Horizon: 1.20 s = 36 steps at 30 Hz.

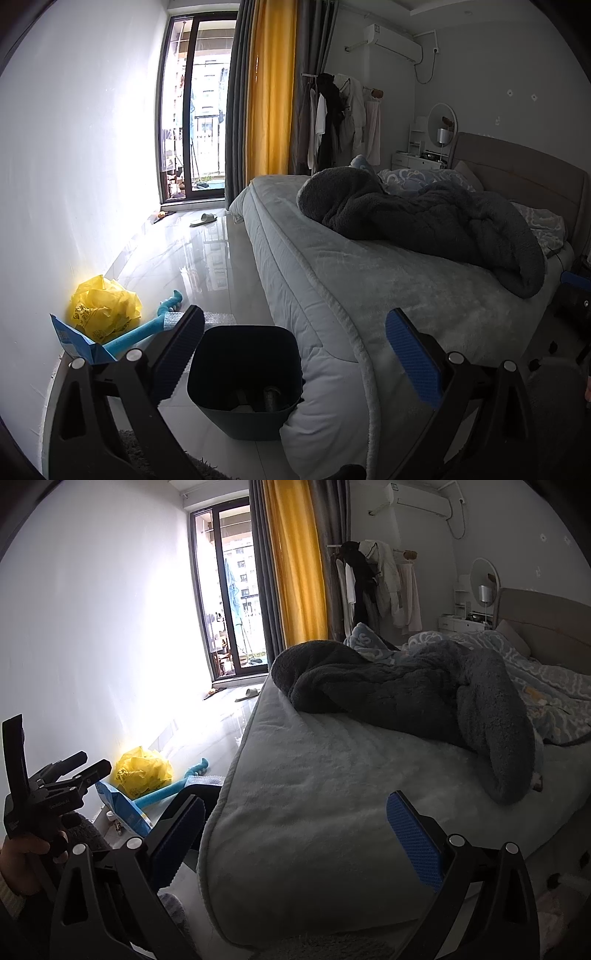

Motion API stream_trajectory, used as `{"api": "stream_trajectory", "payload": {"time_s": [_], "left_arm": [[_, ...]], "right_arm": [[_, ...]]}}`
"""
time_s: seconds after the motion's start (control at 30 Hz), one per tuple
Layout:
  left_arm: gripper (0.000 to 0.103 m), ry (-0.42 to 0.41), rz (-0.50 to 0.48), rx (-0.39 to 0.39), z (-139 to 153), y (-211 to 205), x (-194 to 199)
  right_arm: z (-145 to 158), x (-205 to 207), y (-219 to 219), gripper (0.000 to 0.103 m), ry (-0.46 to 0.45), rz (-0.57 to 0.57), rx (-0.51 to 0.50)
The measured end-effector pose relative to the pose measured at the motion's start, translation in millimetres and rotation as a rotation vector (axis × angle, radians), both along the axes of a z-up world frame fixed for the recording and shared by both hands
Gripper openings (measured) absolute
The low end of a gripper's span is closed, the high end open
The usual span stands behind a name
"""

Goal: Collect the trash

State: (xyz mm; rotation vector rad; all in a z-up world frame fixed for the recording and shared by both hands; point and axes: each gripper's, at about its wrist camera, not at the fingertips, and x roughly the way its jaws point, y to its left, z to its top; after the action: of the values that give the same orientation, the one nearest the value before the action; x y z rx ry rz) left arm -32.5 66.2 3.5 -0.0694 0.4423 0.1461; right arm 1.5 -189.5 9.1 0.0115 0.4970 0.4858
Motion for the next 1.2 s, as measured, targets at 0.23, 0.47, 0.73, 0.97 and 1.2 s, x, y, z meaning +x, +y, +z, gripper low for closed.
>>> {"api": "stream_trajectory", "payload": {"time_s": [0.23, 0.47, 0.73, 0.97, 1.2], "left_arm": [[0.100, 0.002, 0.000, 0.000, -0.2, 0.0, 0.2], [0.100, 0.003, 0.001, 0.000, -0.4, -0.8, 0.4], [0.100, 0.004, -0.004, 0.004, -2.4, -3.3, -0.1], [0.100, 0.005, -0.004, 0.004, -2.5, -3.6, -0.3], [0.100, 0.005, -0.005, 0.004, -2.1, -3.0, -0.1]], "right_arm": [[-0.1, -0.3, 0.3, 0.100, 0.001, -0.001, 0.000], [-0.1, -0.4, 0.7, 0.100, 0.001, -0.001, 0.000], [0.4, 0.1, -0.8, 0.100, 0.003, 0.006, -0.005], [0.8, 1.1, 0.7, 0.100, 0.003, 0.006, -0.006], [0.8, 0.5, 1.4, 0.100, 0.003, 0.005, -0.006]]}}
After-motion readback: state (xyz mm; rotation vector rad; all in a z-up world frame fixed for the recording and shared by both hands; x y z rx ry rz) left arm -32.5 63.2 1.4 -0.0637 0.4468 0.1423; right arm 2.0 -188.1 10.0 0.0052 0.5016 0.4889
